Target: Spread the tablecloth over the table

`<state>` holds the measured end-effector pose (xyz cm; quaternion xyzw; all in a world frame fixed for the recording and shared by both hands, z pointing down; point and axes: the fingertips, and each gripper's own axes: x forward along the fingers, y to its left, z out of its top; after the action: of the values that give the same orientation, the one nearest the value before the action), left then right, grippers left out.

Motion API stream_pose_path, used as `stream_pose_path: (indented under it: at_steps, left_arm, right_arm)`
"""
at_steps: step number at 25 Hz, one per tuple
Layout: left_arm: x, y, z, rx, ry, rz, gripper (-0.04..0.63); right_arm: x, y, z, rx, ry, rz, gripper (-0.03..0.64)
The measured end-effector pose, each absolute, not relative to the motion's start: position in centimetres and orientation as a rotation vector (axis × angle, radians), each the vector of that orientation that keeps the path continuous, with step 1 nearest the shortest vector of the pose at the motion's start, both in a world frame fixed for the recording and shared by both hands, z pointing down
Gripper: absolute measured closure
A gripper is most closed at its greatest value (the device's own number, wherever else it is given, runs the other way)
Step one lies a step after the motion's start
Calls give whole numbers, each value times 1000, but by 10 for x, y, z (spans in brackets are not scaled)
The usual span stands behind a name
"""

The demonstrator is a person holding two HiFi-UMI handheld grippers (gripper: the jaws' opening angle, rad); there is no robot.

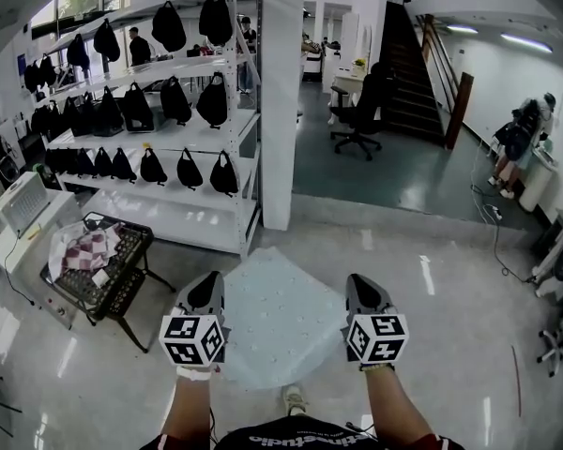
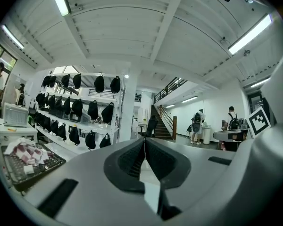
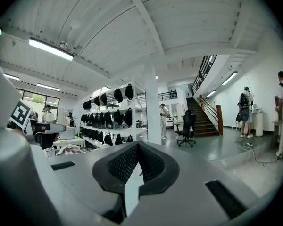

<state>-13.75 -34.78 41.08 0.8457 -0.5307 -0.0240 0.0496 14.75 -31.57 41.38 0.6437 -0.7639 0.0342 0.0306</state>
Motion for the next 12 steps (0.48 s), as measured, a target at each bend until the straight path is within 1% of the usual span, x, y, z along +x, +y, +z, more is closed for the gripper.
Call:
stream_pose_path:
  at_steps: [12]
  left_arm:
    - [-142,-345,406,2597,-1620,-70,574]
  right_arm:
    - [143,-312,416,1963,-2370,104,592]
